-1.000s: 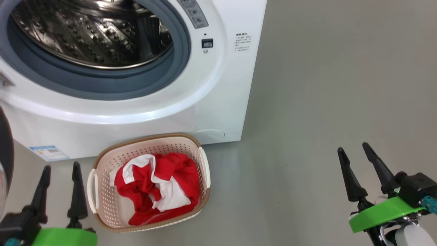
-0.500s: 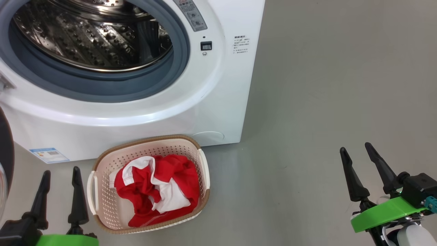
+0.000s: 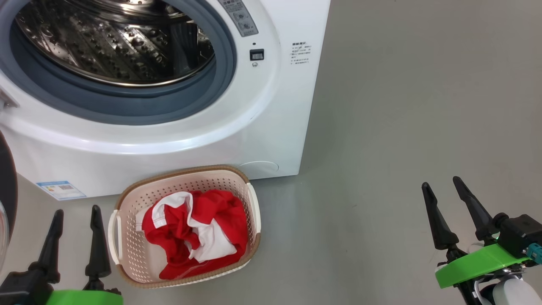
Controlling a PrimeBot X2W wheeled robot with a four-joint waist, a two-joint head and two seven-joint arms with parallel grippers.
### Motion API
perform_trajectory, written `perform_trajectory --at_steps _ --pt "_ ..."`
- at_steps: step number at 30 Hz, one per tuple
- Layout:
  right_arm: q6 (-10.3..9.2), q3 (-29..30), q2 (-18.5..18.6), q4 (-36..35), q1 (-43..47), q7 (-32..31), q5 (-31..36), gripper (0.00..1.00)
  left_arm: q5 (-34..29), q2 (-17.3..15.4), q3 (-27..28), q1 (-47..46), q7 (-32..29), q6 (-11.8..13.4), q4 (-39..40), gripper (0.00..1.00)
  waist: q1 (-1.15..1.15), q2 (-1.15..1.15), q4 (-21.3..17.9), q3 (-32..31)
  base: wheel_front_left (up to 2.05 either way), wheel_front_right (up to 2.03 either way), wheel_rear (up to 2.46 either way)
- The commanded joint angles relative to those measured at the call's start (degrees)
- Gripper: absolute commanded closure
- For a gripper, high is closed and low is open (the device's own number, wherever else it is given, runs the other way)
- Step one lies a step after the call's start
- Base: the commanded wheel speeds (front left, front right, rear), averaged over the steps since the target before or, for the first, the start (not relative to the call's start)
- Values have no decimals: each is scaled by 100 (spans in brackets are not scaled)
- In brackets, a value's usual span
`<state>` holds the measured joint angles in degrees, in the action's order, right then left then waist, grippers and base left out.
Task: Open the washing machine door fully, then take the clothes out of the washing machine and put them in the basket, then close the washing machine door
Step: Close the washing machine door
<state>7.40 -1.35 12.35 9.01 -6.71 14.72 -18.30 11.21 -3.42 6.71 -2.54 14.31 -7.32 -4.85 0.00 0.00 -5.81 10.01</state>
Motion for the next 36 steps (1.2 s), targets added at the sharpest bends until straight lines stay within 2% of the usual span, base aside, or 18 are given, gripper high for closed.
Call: perform_trajectory --at_steps 1,20,36 --pt "9 -106 89 -149 44 28 -67 0 -75 -86 173 -62 69 -16 182 0 0 0 7 11 0 0 0" --pt "9 -107 100 -178 3 28 -63 0 -73 -66 180 -70 69 -16 198 0 0 0 41 42 -75 74 0" --pt "9 -158 102 -156 -24 28 -44 0 2 -43 141 -61 69 -16 182 0 0 0 201 24 -3 3 0"
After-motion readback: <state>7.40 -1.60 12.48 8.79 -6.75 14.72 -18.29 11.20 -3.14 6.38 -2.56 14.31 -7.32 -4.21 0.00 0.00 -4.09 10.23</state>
